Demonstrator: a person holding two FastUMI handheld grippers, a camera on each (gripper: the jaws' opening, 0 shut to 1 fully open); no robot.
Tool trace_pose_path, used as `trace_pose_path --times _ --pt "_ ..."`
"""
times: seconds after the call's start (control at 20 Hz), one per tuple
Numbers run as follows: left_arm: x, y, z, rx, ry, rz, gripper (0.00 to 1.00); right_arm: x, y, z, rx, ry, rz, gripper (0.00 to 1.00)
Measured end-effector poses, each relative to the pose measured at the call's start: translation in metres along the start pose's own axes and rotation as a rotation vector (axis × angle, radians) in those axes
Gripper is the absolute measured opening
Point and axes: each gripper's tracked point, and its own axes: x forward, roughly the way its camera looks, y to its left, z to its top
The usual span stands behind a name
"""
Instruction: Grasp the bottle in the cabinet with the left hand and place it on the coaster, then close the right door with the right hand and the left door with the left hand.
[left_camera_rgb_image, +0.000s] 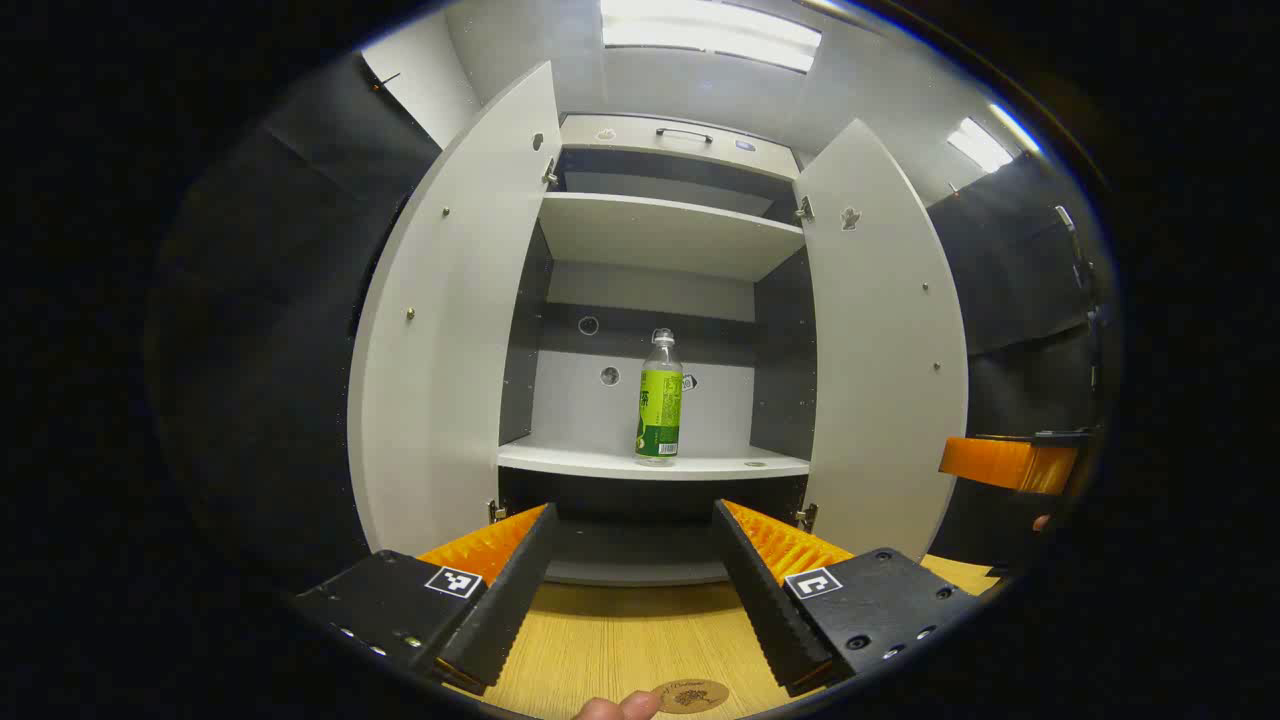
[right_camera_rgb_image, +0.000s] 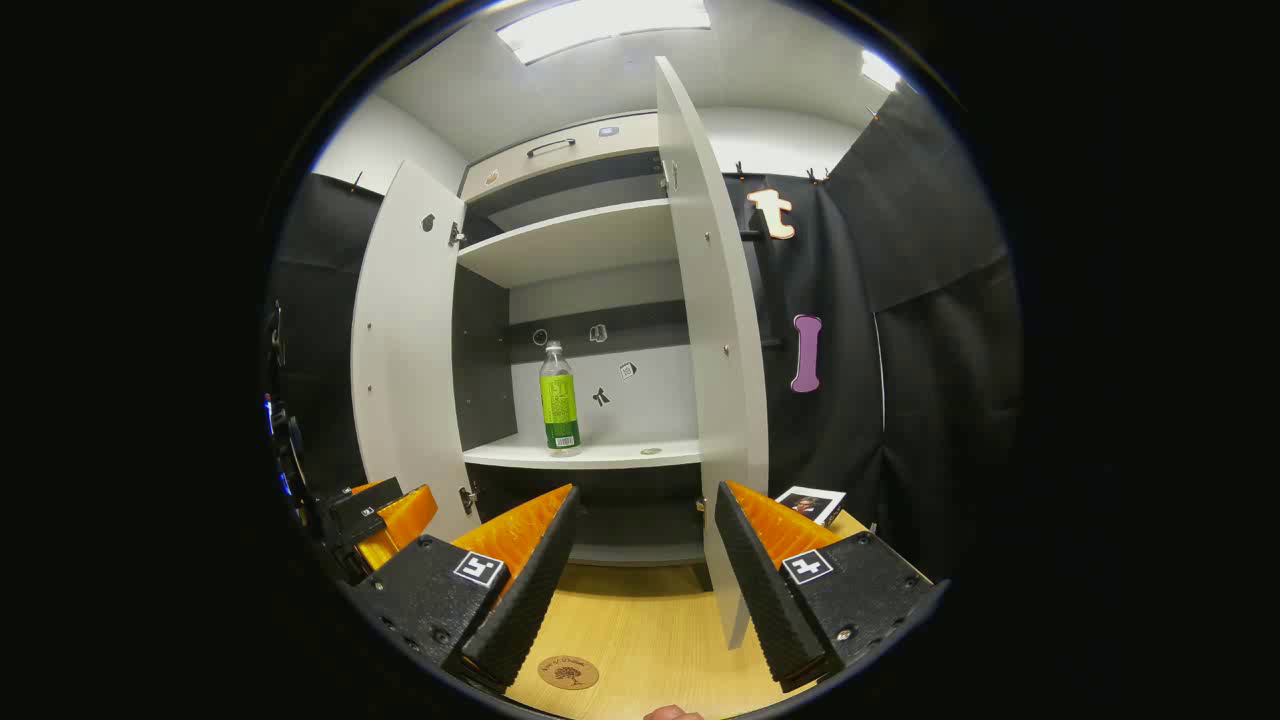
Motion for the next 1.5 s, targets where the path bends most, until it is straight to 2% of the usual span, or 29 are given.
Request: trace_pose_path --times 0.05,0.1,1.5 --pt "0.002 0.001 -0.001 -0.003 0.003 0.001 0.99 0.001 0.000 0.001 0.002 0.001 -0.001 0.83" --pt "0.003 0.001 -0.001 -0.006 0.006 0.001 0.94 0.001 0.001 0.000 0.005 0.001 0.000 0.83" --pt "0.023 0.017 -0.008 -0.001 0.042 0.017 0.94 0.023 0.004 -0.004 0.006 0.019 0.008 0.83"
